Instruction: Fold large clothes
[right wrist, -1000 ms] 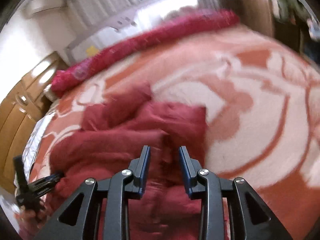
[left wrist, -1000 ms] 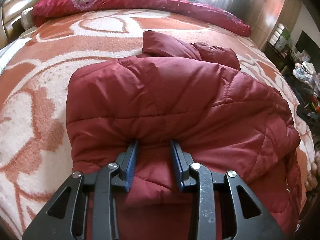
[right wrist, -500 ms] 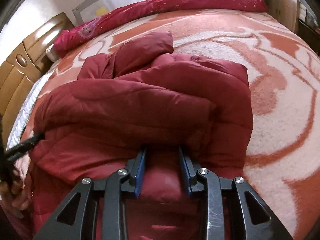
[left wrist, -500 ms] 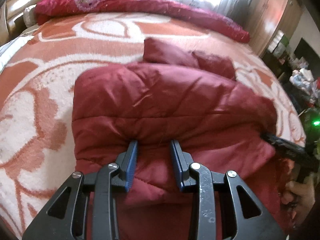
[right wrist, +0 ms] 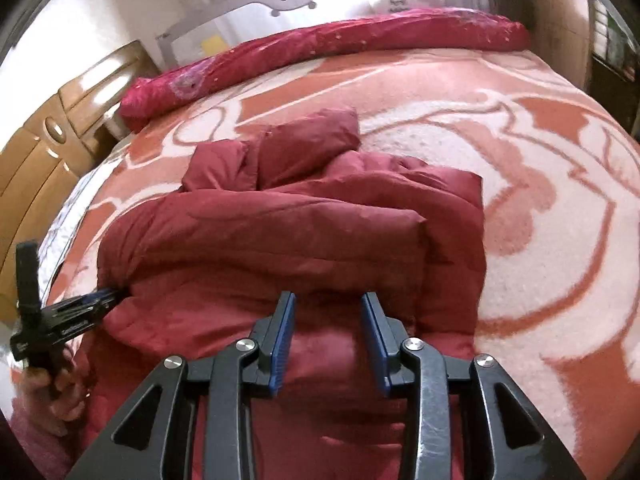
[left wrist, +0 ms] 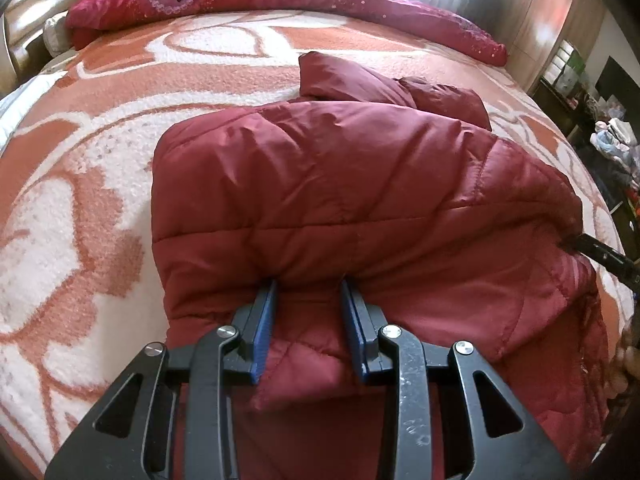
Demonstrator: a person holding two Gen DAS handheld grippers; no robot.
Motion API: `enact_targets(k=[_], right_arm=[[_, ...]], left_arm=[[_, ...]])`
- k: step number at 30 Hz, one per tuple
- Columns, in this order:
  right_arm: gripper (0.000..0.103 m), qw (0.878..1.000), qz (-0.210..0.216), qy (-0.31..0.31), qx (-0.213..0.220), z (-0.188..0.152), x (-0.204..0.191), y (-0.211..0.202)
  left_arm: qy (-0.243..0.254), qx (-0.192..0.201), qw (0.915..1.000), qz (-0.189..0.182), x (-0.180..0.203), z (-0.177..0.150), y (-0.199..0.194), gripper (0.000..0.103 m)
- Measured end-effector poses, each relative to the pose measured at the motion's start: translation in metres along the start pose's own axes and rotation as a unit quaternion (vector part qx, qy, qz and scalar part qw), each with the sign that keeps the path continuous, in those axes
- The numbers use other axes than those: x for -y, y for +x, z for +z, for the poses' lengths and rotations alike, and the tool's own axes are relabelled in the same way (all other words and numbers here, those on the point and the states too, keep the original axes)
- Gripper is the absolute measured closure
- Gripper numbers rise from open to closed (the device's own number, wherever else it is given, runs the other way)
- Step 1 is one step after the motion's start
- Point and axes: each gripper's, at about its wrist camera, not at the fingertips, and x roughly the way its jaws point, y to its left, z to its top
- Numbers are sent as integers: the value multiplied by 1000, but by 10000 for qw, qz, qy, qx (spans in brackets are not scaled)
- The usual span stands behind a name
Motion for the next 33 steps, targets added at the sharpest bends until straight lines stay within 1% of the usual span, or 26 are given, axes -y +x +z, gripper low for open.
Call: enact_targets(k=[2, 3, 4, 6, 14, 19, 23, 25, 29, 33], right_arm=[[69, 9991, -253, -78, -335, -2, 2, 17], [69, 9983, -284, -97, -507, -6, 7, 30], [70, 9983, -199, -83, -533, -10, 12, 38], [70, 9988, -83, -22, -480, -14, 18, 43], [70, 9990, -98, -36, -432, -16, 18, 43], [70, 9990, -50, 8, -435, -16, 19, 40], [70, 9989, -19, 101, -461, -13, 20, 38], [67, 9989, 34, 188, -426, -12, 21, 33], [66, 9985, 147, 426, -306, -13, 23, 13], [64, 9981, 293, 510, -207, -20, 24, -11]], left_arm=[[27, 0, 10000, 10, 1, 0, 0, 72], [36, -1, 10000, 8, 1, 0, 0, 72], [57, 0, 10000, 6, 1, 0, 0, 72], [147, 4, 9999, 20, 2, -1, 0, 72], [319, -60, 9993, 166, 4, 0, 0, 70], [188, -122, 9996, 175, 3, 1, -12, 70], [107, -19, 9995, 308, -2, -12, -42, 70], [34, 32, 9995, 307, -8, -21, -57, 70], [-168, 107, 9994, 285, -27, -47, -84, 70], [-378, 122, 9989, 229, -40, -69, -98, 70]])
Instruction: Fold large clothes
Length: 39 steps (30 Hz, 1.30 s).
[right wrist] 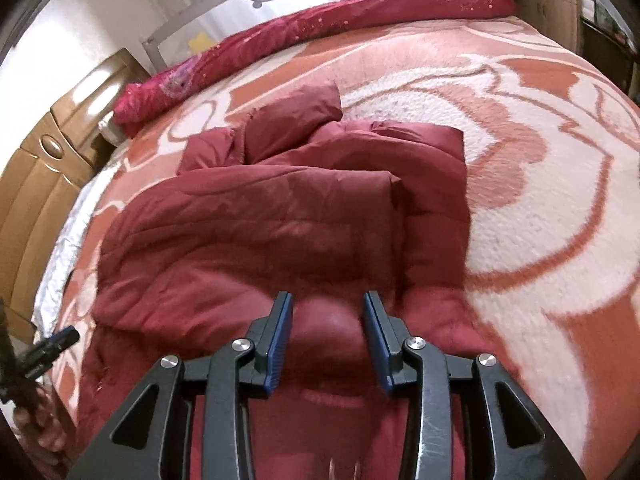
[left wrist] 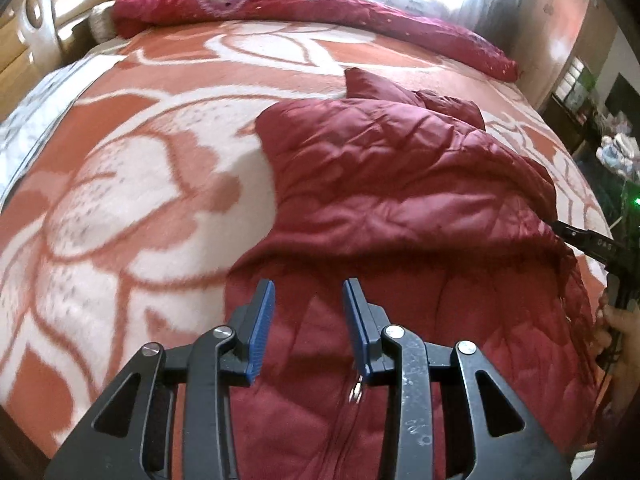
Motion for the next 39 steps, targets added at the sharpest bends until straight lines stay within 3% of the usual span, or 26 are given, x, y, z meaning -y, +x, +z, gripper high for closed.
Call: enact_targets(k=[8, 12, 18, 22, 30, 33, 39], right_arm=[[51, 9996, 285, -60, -1, -33, -5, -42], [45, 9990, 443, -100, -37, -53, -5, -62], [36, 9991, 366, -166, -107, -92, 5, -88], [31, 9996, 270, -109, -9, -116, 20, -113], [28, 9993, 34, 370, 5, -150, 70, -145], [28, 9979, 140, 631, -84, -163, 87, -147], [28, 9936, 532, 929, -363, -191, 101, -141]], left_arm=[[-180, -78, 9998, -56, -20, -36, -20, 69], [-209, -122, 9997, -57, -26, -51, -26, 63], [-238, -187, 9995, -59, -36, -75, -36, 63], [-255, -186, 9994, -125, -40, -90, -44, 52], [-194, -337, 9990, -204, -49, -115, -51, 51], [-253, -397, 9984, -317, -55, -125, -52, 44], [-325, -574, 9961, -586, -63, -141, -52, 42]])
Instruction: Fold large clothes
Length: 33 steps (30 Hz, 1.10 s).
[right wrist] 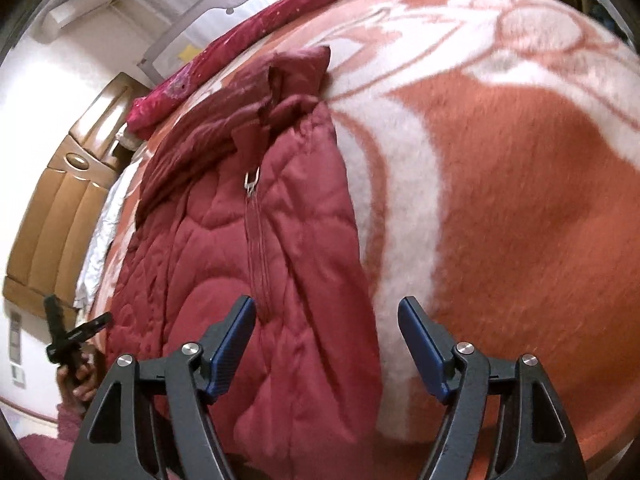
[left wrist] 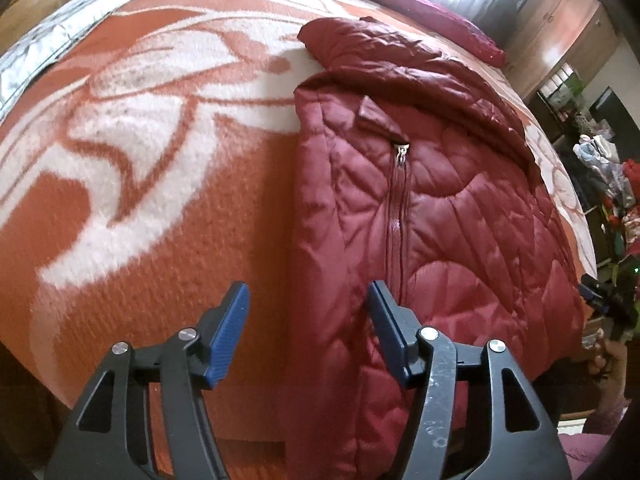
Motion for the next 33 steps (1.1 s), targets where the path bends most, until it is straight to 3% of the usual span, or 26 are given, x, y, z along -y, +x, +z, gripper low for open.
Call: enact_targets(k=[8, 18, 28, 33], right_arm=[[26, 9985, 491, 116, -232, -18, 9, 10], [26, 9904, 1304, 321, -327, 3, 23, 23], [26, 9790, 1731, -190, -1057, -52, 8, 21], [26, 9723, 2081, 68, -1061, -53, 13, 28]], left_arm=[[-74, -167, 9985, -508, -2, -14, 2, 40], [227, -379, 9949, -903, 14, -24, 13, 34], [510, -795, 9846, -1472, 19, -58, 15, 33], [526, -904, 9799, -1701, 21, -63, 19, 33]])
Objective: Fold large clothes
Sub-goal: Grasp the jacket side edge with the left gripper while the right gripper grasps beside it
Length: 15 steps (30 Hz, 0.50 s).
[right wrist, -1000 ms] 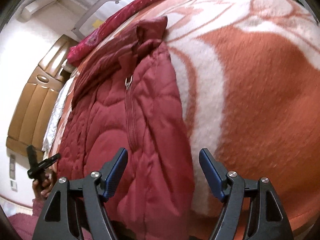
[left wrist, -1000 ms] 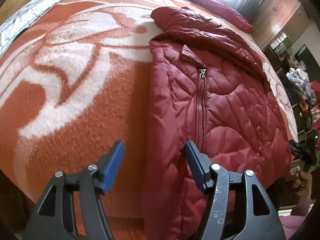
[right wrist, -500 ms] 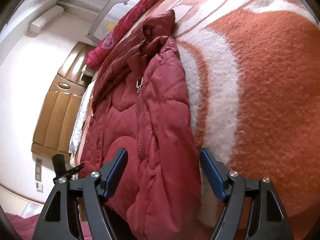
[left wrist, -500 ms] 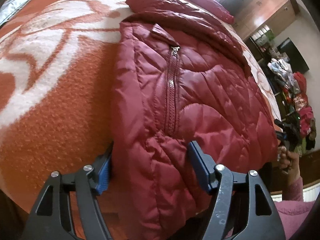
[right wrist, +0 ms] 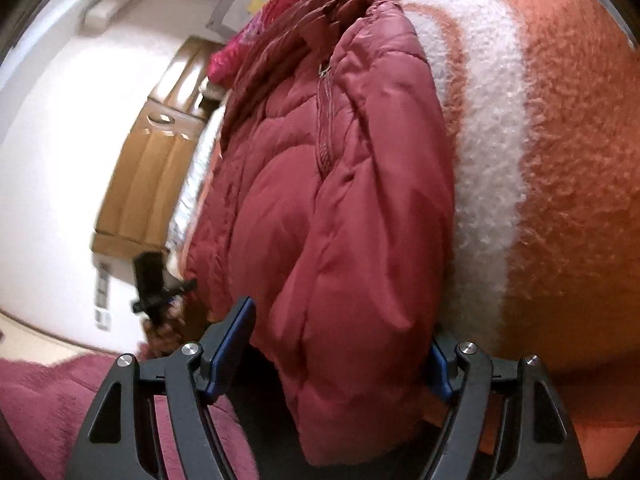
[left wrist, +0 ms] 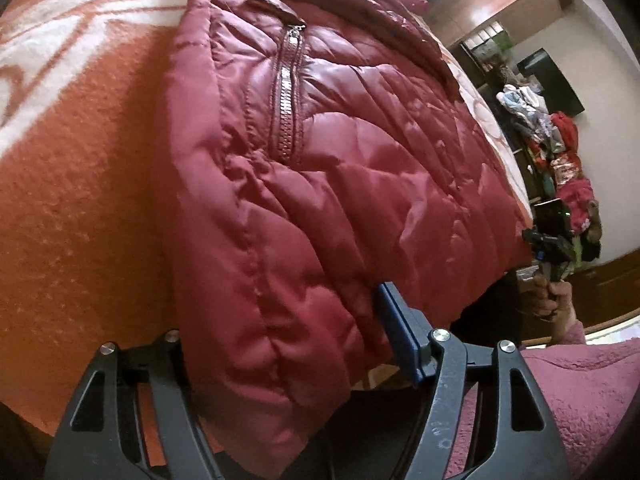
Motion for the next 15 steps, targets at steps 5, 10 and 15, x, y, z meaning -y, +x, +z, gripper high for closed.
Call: enact_targets(k=[5, 10, 15], right_arm=[[46, 9996, -41, -208, -162, 0, -10, 14], [71, 9988, -117, -469, -1, 0, -22, 10], [77, 9959, 99, -813, 372, 5, -45, -6]], left_arm=[[230, 86, 9997, -68, 9, -2, -3, 66], [264, 280, 9992, -116, 14, 0, -12, 83], [385, 706, 9966, -178, 35, 10, -33, 86]])
